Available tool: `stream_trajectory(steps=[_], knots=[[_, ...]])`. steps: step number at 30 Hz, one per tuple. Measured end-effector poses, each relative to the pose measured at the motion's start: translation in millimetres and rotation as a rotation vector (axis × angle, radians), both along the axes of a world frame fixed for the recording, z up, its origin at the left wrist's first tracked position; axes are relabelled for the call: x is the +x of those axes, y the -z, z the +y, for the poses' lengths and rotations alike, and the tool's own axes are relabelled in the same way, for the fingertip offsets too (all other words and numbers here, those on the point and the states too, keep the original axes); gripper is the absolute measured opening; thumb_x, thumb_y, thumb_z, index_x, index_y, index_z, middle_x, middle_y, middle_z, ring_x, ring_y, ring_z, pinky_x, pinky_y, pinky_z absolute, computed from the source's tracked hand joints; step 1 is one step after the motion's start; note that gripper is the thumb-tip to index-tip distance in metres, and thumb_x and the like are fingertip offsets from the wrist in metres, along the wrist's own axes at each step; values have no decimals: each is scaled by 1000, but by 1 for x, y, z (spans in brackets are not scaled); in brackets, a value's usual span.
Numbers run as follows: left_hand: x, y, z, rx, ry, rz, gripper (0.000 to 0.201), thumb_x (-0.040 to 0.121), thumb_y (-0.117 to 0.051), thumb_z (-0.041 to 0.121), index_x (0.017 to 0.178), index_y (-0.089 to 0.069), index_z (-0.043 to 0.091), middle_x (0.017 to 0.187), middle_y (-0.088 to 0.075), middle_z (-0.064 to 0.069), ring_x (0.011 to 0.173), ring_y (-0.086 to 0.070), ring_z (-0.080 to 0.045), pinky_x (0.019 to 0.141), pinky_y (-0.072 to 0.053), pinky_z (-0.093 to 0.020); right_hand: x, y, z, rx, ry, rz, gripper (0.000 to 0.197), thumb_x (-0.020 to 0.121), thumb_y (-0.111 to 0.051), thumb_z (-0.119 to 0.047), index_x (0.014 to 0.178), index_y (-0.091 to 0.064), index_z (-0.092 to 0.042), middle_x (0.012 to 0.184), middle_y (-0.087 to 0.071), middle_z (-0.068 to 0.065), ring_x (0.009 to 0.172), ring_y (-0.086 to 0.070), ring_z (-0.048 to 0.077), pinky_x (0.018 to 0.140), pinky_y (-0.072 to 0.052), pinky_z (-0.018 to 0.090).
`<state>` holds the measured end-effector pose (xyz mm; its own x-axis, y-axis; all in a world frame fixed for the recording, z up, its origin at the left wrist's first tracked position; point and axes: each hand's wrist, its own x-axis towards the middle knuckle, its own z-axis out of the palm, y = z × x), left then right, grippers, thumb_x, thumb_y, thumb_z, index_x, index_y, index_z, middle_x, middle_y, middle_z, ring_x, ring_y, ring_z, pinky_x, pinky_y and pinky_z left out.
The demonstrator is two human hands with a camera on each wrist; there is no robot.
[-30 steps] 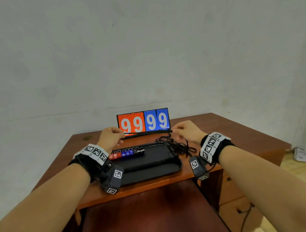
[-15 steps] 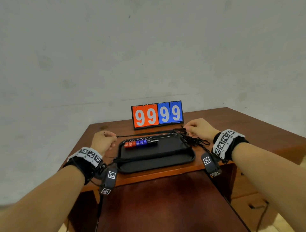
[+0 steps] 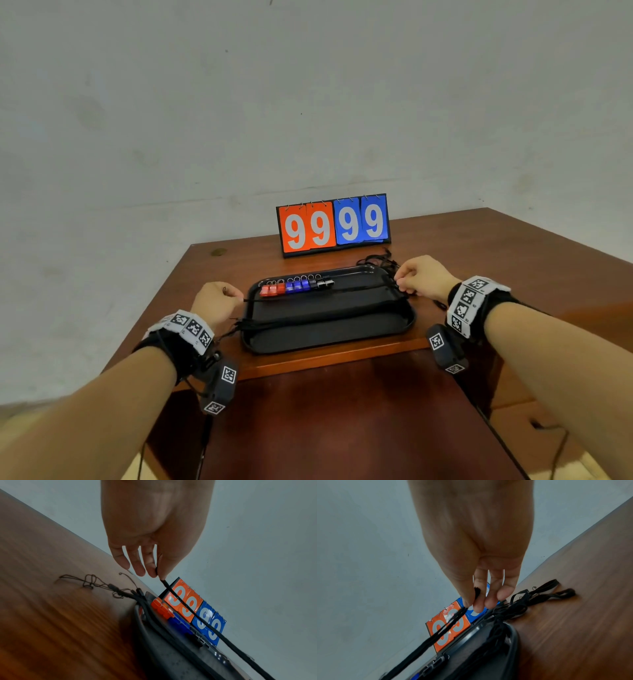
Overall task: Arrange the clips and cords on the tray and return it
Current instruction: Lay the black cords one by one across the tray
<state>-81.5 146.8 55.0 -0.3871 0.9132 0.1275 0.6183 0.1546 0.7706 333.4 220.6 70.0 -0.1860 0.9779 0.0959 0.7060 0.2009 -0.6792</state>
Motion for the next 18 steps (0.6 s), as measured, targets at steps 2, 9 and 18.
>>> stream_trajectory(steps=[2,9,18], knots=[[1,3,0,-39,24,47,16,81,-68,4,71,-74,15,78,-72,-2,78,-65,-19,69,-48,-26,-2,3,5,9,-25,-90,12,85,-70,-11,80,-71,-21,79,-72,-2,70,-66,9,64,-48,20],[6,5,8,-121,120,228,17,84,-67,5,74,-72,18,79,-69,3,76,-63,-12,68,-45,-24,-12,13,20,23,-27,-208,7,85,-71,-14,85,-77,-19,83,-69,-9,81,-64,7,75,-47,20],[1,9,12,-202,138,251,19,86,-65,6,78,-74,20,83,-69,2,83,-63,-17,75,-45,-26,-12,25,33,-18,-68,-294,9,86,-71,-16,90,-77,-21,93,-71,-6,89,-65,10,79,-46,20]])
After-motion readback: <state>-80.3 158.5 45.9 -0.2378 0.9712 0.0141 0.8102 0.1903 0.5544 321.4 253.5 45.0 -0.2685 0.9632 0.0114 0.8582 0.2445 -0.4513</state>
